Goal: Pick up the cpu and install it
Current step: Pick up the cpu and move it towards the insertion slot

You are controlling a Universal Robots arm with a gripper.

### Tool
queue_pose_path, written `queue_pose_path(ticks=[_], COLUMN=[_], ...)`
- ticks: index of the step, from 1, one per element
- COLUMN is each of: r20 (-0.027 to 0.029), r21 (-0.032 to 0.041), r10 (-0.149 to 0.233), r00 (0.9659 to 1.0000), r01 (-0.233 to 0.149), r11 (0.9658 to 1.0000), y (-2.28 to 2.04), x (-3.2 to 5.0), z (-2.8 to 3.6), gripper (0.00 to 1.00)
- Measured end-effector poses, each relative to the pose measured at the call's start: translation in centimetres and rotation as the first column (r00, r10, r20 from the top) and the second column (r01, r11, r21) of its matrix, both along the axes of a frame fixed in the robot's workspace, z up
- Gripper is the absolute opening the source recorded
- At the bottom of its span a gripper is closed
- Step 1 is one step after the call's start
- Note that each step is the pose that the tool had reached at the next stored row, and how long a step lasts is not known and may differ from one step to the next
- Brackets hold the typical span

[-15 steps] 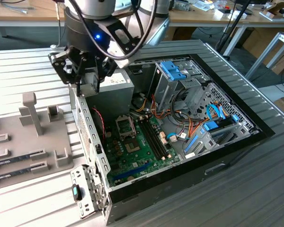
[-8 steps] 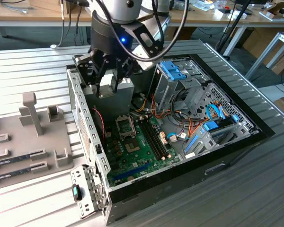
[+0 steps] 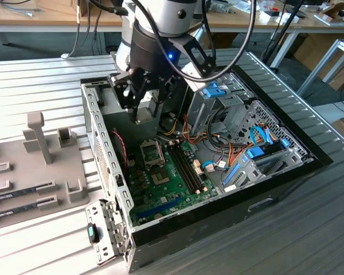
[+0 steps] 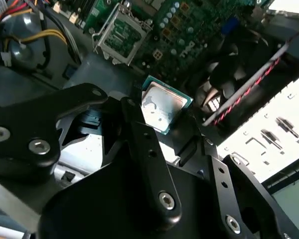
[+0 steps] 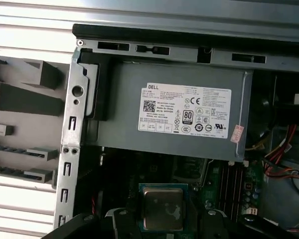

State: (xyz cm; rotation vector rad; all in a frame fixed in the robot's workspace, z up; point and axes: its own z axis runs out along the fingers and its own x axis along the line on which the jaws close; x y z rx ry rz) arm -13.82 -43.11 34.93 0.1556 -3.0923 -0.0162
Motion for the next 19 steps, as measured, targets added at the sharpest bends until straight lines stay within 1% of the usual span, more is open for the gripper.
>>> queue_pose_path(ticks=[6,7,8,9,14,19], r20=[0.0,0.0,0.0,0.0,0.0001,0.0], r21=[0.0001,0.0001,0.0001,0.0,0.0002,0.0], r10=[0.0,0.0,0.0,0.0,0.0,0.0], r00=[1.0,1.0,1.0,1.0,1.0,1.0], r01=[0.0,0.0,0.0,0.0,0.0,0.0], r11=[1.0,1.0,1.0,1.0,1.0,1.0], y=[-1.3,-1.51,-1.61,-1.78,-2.16,-2.26], x=[1.05,1.38,1.66,2.06,2.73,3.4], z=[-1.09,-1.34,-1.53,-1.85,-2.44,-2.9], gripper=[0.47,0.47,0.47,0.47,0.47,0.47])
